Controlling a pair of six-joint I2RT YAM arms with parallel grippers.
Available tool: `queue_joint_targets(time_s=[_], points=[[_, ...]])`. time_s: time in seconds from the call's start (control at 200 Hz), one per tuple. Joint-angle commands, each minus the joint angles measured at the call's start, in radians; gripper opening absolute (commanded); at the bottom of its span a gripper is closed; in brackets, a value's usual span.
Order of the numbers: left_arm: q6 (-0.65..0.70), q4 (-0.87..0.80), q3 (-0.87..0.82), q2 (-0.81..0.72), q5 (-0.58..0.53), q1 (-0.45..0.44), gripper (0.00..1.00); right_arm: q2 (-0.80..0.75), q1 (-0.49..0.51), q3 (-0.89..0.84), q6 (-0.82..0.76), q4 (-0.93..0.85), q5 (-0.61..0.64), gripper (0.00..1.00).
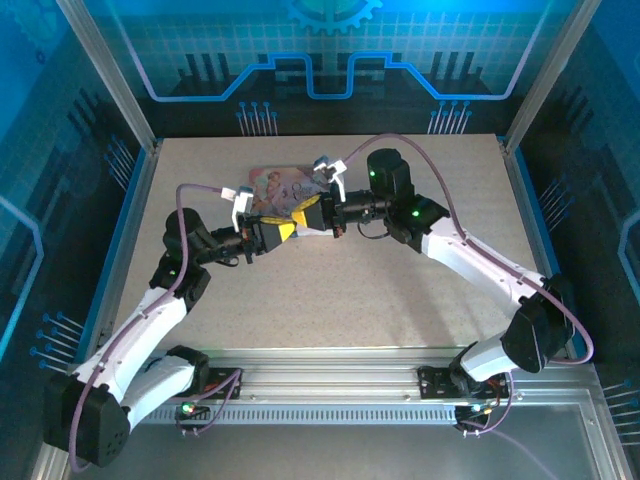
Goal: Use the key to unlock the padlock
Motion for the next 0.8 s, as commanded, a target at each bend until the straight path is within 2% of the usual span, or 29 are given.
queue_joint_targets(time_s=[0.0,0.075,0.165,0.27,0.33,0.435,0.62,0.795], points=[[-0.002,0.039,-0.014,-0.011,0.01,-0.005,0.0,0.016,0.023,0.028,0.02,0.026,-0.016,0.0],[-0.002,0.039,-0.023,-0.015,0.003,-0.005,0.0,0.013,0.023,0.031,0.028,0.023,-0.014,0.08],[0.002,0.029,-0.03,-0.021,-0.011,-0.005,0.0,0.013,0.023,0.038,0.035,0.009,-0.006,0.3],[0.012,0.008,-0.033,-0.026,-0.014,-0.004,0.0,0.016,0.023,0.054,0.039,-0.019,-0.009,0.33],[0.017,-0.001,-0.033,-0.03,-0.012,-0.004,0.0,0.016,0.021,0.063,0.036,-0.036,-0.01,0.3],[0.021,-0.014,-0.031,-0.033,-0.007,-0.001,0.0,0.017,0.02,0.074,0.023,-0.07,-0.012,0.15],[0.015,-0.015,-0.024,-0.032,0.005,0.004,0.0,0.029,0.021,0.088,-0.008,-0.125,-0.021,0.0],[0.015,-0.029,-0.02,-0.036,0.012,0.006,0.0,0.033,0.02,0.088,-0.011,-0.124,-0.013,0.0]])
